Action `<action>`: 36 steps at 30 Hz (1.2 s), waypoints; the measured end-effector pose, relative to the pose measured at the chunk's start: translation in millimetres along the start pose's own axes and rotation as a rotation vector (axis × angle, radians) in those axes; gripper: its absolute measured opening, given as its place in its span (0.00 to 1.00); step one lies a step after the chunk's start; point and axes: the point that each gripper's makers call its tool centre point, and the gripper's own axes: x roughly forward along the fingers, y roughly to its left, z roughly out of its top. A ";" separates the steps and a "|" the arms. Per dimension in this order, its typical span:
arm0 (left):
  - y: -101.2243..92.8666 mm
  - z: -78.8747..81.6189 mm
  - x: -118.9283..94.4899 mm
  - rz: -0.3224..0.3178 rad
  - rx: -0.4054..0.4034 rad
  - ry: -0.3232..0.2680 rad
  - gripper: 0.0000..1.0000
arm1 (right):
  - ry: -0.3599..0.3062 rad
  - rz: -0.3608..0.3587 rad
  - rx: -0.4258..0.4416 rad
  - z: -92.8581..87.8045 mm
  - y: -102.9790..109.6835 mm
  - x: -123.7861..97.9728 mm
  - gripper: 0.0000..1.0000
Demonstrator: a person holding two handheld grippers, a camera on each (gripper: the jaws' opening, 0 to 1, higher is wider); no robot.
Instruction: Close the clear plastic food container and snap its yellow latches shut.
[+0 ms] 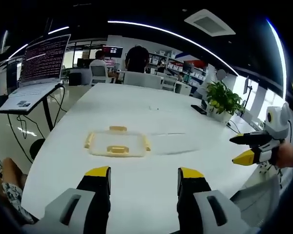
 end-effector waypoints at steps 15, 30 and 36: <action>24.1 17.4 11.4 -0.069 0.049 0.023 0.49 | -0.008 0.014 0.002 19.8 26.7 29.4 0.67; 30.7 41.8 41.8 -0.141 0.174 0.027 0.49 | -0.017 0.053 -0.074 57.6 21.7 60.7 0.65; 37.2 49.1 59.7 -0.174 0.283 0.058 0.49 | -0.006 0.074 -0.092 62.8 20.1 73.5 0.65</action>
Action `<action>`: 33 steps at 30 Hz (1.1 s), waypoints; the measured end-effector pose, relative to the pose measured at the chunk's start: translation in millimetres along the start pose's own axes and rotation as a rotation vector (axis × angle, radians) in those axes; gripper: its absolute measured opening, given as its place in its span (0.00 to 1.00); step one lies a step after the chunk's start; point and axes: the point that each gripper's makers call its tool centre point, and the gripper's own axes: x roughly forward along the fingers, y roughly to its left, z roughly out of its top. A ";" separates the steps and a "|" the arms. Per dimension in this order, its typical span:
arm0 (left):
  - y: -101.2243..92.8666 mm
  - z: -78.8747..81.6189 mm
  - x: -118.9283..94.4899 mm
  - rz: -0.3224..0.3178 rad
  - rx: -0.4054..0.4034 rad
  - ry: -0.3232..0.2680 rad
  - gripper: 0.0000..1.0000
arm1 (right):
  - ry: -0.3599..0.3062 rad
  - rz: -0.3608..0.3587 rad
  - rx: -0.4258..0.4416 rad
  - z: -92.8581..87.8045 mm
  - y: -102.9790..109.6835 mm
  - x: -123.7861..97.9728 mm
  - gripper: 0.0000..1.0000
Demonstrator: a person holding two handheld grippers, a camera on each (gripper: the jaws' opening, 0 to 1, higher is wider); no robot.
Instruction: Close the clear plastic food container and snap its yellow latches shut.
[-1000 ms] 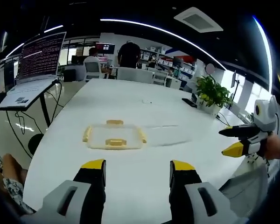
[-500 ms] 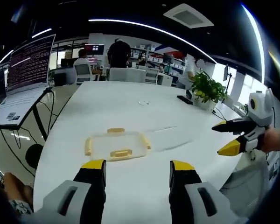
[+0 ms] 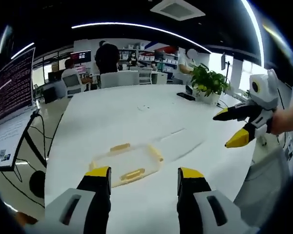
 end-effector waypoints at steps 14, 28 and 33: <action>28.2 9.4 25.6 -0.067 0.169 0.062 0.49 | 0.047 0.099 -0.159 21.0 -2.4 46.0 0.66; 35.6 17.8 26.6 -0.177 0.327 0.116 0.50 | 0.093 0.189 -0.279 52.5 -3.5 84.6 0.67; 41.1 21.3 27.2 -0.215 0.362 0.128 0.51 | 0.095 0.229 -0.331 63.4 0.4 94.7 0.67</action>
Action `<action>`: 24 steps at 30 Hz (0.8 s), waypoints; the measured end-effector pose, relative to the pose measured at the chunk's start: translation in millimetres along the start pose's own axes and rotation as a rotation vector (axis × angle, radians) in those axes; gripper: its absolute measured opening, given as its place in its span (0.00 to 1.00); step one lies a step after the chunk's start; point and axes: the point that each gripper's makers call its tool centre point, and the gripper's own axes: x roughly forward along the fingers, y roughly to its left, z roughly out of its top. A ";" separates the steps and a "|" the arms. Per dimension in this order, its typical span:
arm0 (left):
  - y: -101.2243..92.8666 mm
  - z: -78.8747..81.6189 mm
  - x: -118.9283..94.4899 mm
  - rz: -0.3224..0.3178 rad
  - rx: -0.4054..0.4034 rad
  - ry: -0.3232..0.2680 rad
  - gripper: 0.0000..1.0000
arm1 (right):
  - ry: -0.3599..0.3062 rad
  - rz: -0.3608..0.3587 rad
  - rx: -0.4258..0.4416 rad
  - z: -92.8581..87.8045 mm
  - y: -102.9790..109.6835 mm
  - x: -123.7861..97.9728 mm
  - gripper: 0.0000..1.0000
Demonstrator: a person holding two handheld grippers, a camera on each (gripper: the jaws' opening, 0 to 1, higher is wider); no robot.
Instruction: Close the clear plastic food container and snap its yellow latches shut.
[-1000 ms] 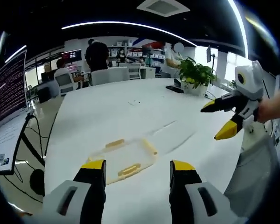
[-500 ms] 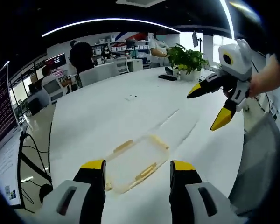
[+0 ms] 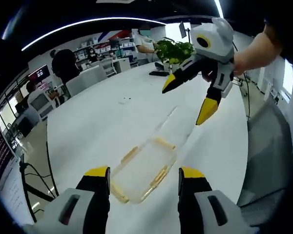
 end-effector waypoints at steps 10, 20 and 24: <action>4.9 -1.6 1.4 -0.087 0.153 0.054 0.52 | 0.049 0.092 -0.124 -3.0 7.7 16.3 0.68; 4.6 -6.7 12.0 -0.203 0.304 0.093 0.53 | 0.137 0.210 -0.221 -16.9 12.8 30.2 0.68; 7.9 -12.3 13.5 -0.231 0.372 0.133 0.55 | 0.190 0.238 -0.290 -27.3 12.0 37.8 0.68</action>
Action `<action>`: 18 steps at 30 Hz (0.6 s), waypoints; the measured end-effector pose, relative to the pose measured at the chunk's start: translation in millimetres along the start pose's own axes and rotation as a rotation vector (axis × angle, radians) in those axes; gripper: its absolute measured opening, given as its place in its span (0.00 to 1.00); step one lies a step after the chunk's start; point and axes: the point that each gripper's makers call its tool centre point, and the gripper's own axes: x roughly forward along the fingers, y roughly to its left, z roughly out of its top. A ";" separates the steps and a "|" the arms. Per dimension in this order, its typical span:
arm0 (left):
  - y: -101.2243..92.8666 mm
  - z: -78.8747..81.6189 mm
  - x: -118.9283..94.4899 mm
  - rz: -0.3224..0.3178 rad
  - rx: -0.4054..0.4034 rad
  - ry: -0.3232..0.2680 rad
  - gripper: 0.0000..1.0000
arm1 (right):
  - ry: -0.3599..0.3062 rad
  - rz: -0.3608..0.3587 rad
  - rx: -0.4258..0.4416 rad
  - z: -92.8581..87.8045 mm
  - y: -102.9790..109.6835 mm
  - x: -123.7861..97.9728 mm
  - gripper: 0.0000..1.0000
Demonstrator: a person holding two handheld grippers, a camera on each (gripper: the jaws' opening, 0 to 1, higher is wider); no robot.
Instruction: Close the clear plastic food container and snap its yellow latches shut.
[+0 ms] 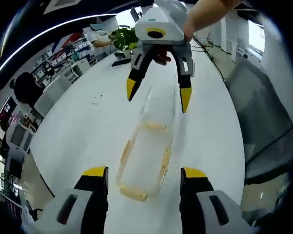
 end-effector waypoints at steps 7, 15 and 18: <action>5.3 -15.4 5.0 -0.046 0.036 0.038 0.58 | 0.060 0.048 -0.062 -8.8 -0.6 17.5 0.67; 8.1 -25.4 12.6 -0.101 0.061 0.049 0.62 | 0.116 0.090 -0.091 -19.6 -10.1 36.2 0.68; 12.3 -29.1 15.7 -0.122 0.064 0.047 0.62 | 0.144 0.104 -0.061 -27.6 -13.4 40.2 0.69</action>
